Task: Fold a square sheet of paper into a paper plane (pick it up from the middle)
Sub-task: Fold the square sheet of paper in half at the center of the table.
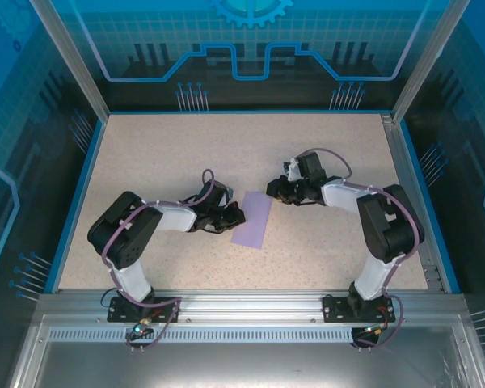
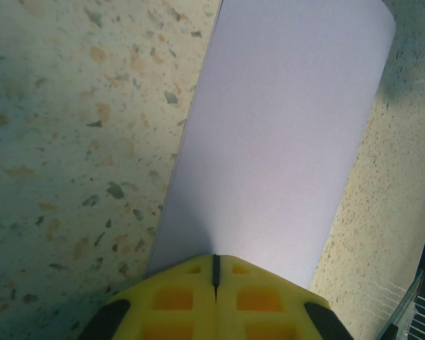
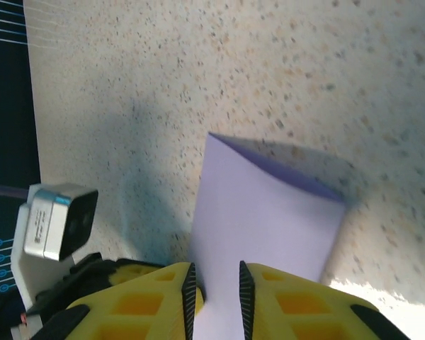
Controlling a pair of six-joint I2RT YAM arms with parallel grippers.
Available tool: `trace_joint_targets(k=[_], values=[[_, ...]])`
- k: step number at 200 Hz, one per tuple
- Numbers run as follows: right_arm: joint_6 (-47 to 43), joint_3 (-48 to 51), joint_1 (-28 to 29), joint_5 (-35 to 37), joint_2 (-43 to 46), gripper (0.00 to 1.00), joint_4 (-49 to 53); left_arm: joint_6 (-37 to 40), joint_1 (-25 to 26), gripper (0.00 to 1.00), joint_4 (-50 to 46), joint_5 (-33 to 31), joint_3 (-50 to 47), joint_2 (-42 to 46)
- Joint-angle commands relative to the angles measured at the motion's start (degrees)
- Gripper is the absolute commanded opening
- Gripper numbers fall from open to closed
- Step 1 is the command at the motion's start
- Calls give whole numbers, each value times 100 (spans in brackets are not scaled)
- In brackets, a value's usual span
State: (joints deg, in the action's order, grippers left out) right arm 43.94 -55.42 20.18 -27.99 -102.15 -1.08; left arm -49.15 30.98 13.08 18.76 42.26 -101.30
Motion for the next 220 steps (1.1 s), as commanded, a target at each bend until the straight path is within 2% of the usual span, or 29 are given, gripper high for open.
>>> trace_joint_targets(k=[1,30,58,99,137,157,191,220], values=[[-107,-318,-52,-234,-390,25,159,104,92,0,-852,-112,-182,-47],[-125,-416,-70,-239,-772,24,95,107,90,0,-843,-121,-211,-29],[-117,-192,-67,108,-954,24,-60,82,96,0,-784,-93,-212,-56],[-135,-228,-125,-163,-1322,24,-110,83,107,0,-754,-57,-218,-72],[-404,-442,-120,-464,-650,27,179,-58,125,0,-642,21,-218,-40],[-557,-409,-120,-360,-181,31,494,-363,162,0,-400,50,-312,93],[-505,132,-84,-203,499,39,557,-1092,394,0,-24,-267,-484,313],[-366,697,116,-61,1037,42,572,-1635,637,0,330,-698,-634,497]])
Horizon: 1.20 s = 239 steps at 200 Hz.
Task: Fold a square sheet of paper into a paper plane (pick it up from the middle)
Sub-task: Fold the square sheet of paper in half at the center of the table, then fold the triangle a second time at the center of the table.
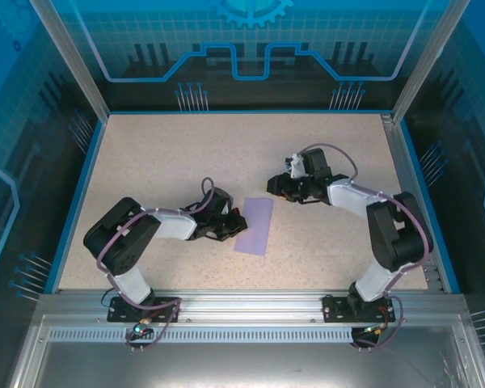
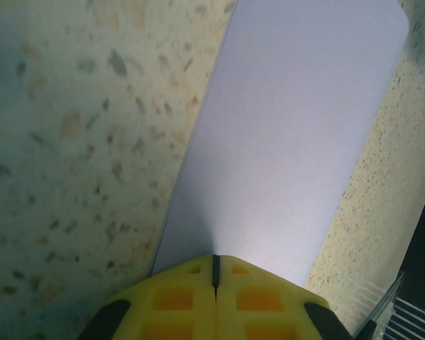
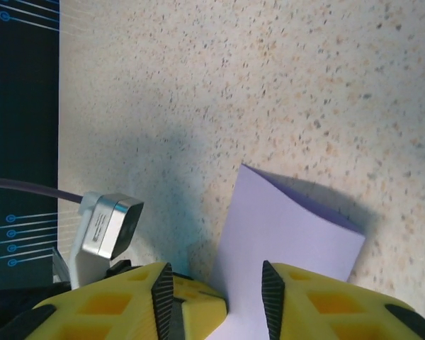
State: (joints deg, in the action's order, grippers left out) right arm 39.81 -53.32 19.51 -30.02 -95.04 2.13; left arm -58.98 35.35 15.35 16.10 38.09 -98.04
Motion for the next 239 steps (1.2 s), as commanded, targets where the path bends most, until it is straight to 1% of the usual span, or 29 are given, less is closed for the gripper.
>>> trace_joint_targets(k=[1,13,35,40,45,60,73,87,101,122,142,161,198,239], values=[[50,506,193,157,350,42,256,-672,209,0,110,-436,-220,176],[150,749,287,292,599,43,267,-778,280,0,177,-601,-240,273],[284,1157,531,541,1034,44,301,-635,343,0,89,-776,-274,601],[304,1237,594,584,1104,43,305,-565,345,3,30,-806,-290,702],[342,1307,673,644,1170,42,305,-484,343,9,-63,-845,-301,835],[491,1549,881,779,1339,40,256,-153,332,15,-528,-948,-252,1165],[639,1729,1146,916,1426,41,121,123,325,23,-912,-986,-207,1400],[723,1793,1374,1069,1427,41,147,356,283,29,-1134,-861,-197,1529],[817,1866,1505,1199,1427,38,99,506,198,32,-1261,-713,-211,1575],[886,1914,1547,1355,1459,38,95,639,62,39,-1152,-416,-306,1612],[882,1846,1556,1226,1365,40,31,780,-45,44,-1087,-123,-310,1578],[886,1740,1581,1061,1227,40,-55,830,-154,45,-989,138,-317,1471],[853,1606,1600,1164,1050,40,55,782,-270,48,-775,456,-307,1237],[924,1658,1586,818,752,41,-389,772,-269,49,-736,543,-215,1045]])
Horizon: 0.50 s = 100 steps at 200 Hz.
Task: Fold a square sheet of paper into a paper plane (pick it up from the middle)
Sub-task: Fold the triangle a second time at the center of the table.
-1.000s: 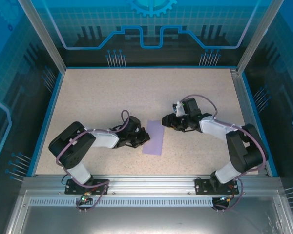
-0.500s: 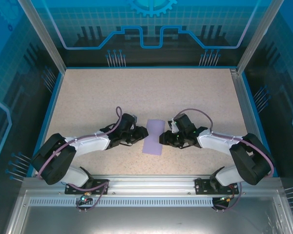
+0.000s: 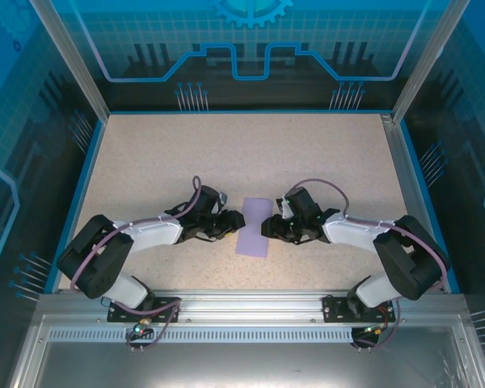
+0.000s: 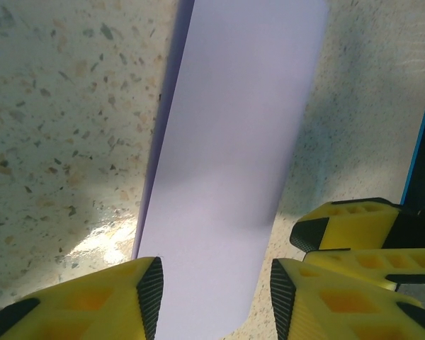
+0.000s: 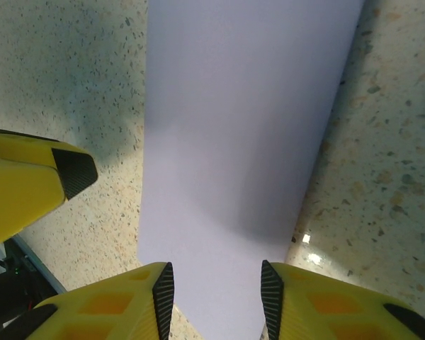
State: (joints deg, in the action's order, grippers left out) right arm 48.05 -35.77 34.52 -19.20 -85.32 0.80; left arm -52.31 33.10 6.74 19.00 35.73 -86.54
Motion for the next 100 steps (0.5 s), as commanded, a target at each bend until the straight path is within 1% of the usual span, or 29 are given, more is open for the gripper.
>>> trace_joint_targets(k=[1,15,68,100], values=[[104,-93,83,-275,-226,41,-282,102,-42,49,126,253,22,-107],[140,-105,87,-279,-332,41,-350,107,-44,49,99,251,41,-151],[-17,-102,56,123,-503,40,180,159,-48,51,-41,243,84,-218],[-76,43,-14,105,-494,40,149,213,-47,54,-78,293,142,-291]])
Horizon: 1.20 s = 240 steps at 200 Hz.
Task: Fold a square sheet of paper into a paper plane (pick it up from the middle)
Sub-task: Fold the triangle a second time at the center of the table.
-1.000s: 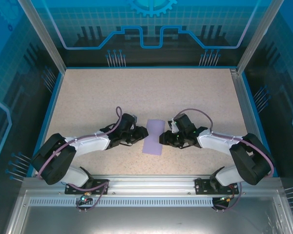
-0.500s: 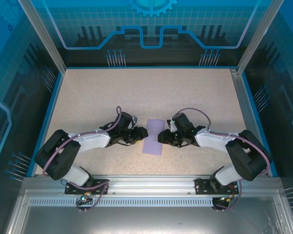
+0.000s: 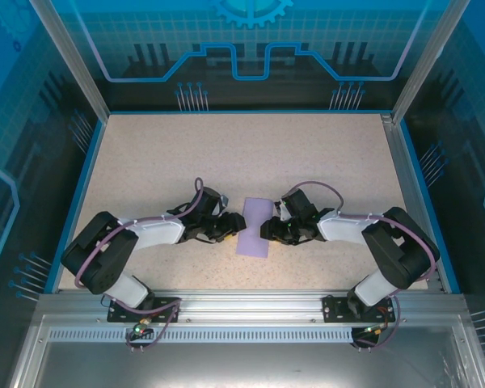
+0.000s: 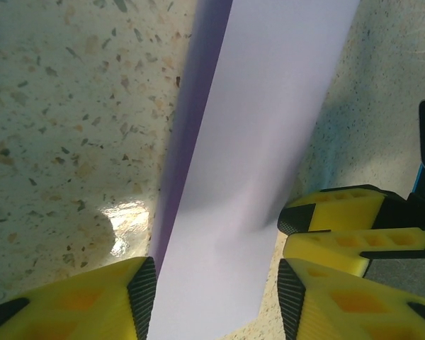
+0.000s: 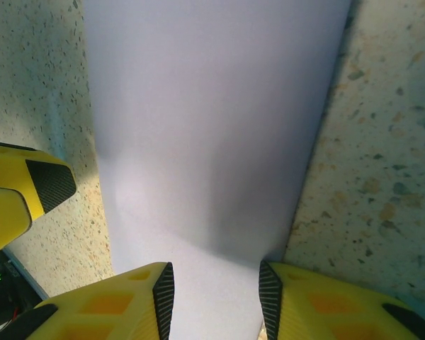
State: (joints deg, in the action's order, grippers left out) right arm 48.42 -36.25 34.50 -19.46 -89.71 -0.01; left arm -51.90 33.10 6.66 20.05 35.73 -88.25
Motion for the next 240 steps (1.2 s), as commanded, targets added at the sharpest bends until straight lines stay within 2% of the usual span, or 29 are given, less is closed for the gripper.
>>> trace_joint_targets(k=[1,77,126,214,240], values=[[-114,92,-13,129,-55,40,234,171,-48,54,-69,194,144,-130],[-158,58,-115,112,-145,40,318,407,-45,56,-155,436,530,-544],[-166,65,-109,100,-178,40,336,452,-46,57,-340,314,682,-805],[-149,83,-120,104,-183,39,314,497,-16,61,-641,35,683,-718],[-149,96,-122,94,-165,39,300,497,20,60,-501,228,705,-794]])
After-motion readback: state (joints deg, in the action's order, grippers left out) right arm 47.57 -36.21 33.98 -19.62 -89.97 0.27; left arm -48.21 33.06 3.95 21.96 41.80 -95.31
